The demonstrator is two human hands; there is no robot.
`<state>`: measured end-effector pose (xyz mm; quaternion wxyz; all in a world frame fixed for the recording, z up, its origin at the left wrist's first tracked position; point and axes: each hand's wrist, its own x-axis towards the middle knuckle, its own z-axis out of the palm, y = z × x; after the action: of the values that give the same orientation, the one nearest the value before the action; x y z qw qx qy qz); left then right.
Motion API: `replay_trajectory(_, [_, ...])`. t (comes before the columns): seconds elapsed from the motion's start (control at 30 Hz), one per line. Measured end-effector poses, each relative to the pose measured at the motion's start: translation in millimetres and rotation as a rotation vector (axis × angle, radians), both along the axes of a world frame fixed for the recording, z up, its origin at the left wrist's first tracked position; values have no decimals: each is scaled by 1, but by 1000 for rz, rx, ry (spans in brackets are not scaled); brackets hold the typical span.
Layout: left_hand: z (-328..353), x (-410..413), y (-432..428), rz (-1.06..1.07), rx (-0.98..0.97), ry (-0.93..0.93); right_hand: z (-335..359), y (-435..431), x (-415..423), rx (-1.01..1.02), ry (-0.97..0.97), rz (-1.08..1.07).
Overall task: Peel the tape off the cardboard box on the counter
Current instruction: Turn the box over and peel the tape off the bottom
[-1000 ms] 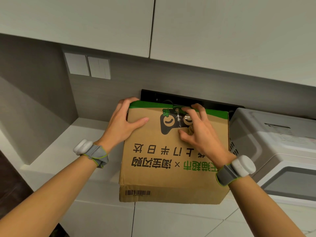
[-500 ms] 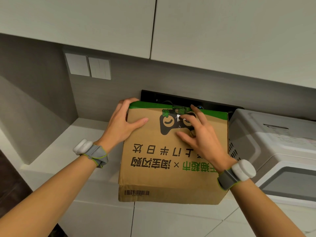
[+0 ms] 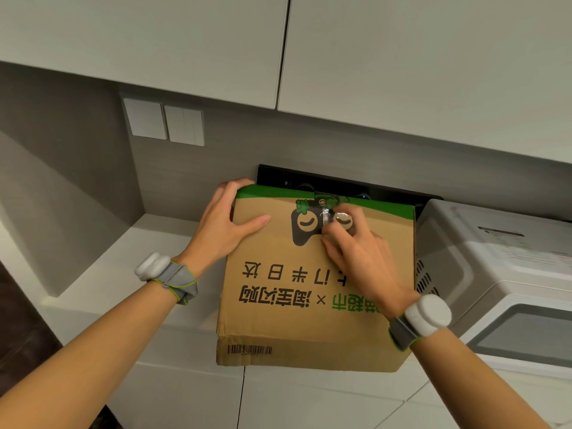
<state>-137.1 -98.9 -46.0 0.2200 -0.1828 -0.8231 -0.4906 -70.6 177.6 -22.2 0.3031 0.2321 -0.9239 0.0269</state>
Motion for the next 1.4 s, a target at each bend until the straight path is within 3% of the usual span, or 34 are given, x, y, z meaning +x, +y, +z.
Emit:
replay_trajectory(0.27, [-1,0,0,-6,-2,1,-18,12,-10,138,240,92])
replay_trajectory(0.63, [0,1,2,7,2,0,-16,15,-17,325,303,138])
replay_trajectory(1.0, [3,3,2,17,-2,-8,-14,19,-24,300,355,184])
replay_trajectory(1.17, [3,3,2,11,-8,-10,-11,20,-27,237,319,185])
replay_trajectory(1.4, [3,5,2,8,-2,-15,-3,23,-17,-180,23,230])
